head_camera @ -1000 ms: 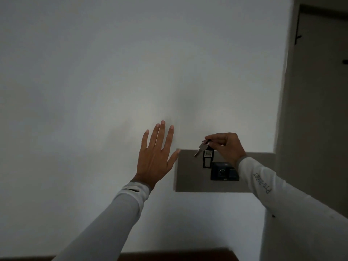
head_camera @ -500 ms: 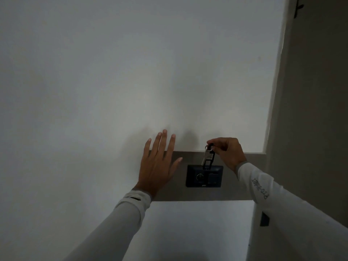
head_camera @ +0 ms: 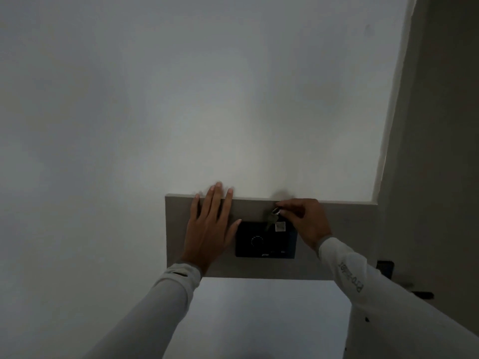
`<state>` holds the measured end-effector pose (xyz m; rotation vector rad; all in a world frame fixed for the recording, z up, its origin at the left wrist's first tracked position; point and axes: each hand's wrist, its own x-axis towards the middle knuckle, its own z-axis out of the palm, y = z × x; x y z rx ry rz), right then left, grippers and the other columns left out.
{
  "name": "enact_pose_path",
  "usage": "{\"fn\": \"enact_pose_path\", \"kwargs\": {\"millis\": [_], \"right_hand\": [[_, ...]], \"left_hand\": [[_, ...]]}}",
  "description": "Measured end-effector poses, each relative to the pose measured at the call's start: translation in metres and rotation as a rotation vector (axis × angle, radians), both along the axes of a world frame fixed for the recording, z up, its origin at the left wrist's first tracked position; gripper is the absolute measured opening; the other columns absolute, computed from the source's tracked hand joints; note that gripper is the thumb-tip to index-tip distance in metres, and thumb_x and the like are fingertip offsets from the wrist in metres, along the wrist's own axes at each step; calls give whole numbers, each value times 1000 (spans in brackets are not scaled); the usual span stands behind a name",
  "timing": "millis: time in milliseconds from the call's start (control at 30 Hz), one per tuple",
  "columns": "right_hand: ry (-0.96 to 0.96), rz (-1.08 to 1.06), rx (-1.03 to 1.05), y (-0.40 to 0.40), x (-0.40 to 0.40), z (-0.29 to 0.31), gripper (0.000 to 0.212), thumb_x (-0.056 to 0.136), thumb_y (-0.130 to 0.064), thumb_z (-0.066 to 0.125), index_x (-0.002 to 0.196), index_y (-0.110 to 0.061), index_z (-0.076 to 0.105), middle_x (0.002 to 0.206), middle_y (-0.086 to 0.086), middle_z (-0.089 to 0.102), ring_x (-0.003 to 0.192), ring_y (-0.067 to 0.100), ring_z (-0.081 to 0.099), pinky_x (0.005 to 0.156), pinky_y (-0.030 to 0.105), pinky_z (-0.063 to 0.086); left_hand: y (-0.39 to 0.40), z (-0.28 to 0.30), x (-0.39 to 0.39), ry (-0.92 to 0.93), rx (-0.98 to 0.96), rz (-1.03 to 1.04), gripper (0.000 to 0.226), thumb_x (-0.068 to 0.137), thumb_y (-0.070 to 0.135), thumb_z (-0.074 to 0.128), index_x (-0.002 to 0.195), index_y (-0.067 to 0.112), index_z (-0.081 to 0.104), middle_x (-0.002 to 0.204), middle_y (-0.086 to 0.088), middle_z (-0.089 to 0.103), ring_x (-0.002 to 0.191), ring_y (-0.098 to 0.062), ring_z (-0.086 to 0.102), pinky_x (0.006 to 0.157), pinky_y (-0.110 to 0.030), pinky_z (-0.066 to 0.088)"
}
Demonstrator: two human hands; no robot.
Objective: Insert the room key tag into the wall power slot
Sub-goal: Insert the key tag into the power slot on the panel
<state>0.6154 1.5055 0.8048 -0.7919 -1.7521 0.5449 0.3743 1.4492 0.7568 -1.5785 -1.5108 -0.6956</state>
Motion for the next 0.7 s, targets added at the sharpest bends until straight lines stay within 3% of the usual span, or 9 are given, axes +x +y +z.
{"fn": "enact_pose_path", "kwargs": {"millis": [133,233,333,433,533,600,700], "right_hand": [[89,7,32,4,-3,6,19,82,2,70,99,-2,75,97,12,76,89,18,72,87,21,56],[128,-8,74,3,-2,10,19,82,3,69,99,-2,75,94,7,75,84,7,72,82,10,54],[176,-8,87,1,1,10,19,82,4,68,99,-2,75,92,5,75,81,-1,71,81,9,54],[214,-12,88,2,4,11,19,81,3,69,98,-3,75,93,7,75,82,6,71,83,12,55],[152,25,79,3,-1,2,17,81,5,69,96,0,75,93,14,75,79,2,70,79,10,55],[112,48,50,4,-6,-9,16,81,6,68,96,2,75,95,17,75,83,10,71,80,12,55],[9,-43,145,5,-6,-22,19,85,-2,67,102,-6,75,99,7,75,95,20,71,89,21,54]], "left_hand": [[6,-6,-7,37,-5,12,70,108,50,40,162,6,33,169,-26,32,156,-41,31,121,-67,36],[6,-7,-9,50,11,13,70,108,49,42,163,6,31,170,-24,30,158,-40,29,122,-65,35],[6,-7,-9,53,6,10,70,108,49,40,163,7,29,171,-24,29,158,-39,28,123,-65,34],[6,-8,-8,49,-3,12,71,108,49,40,164,7,28,171,-24,27,159,-39,26,124,-65,32],[5,-8,-7,41,-14,15,71,109,49,40,164,7,26,172,-23,25,159,-39,24,124,-65,31],[5,-8,-7,35,-24,9,71,108,49,41,164,7,27,172,-23,25,160,-39,23,124,-66,31],[5,-8,-8,34,-20,8,71,108,49,42,164,7,28,172,-24,26,159,-40,24,124,-66,32]]}}
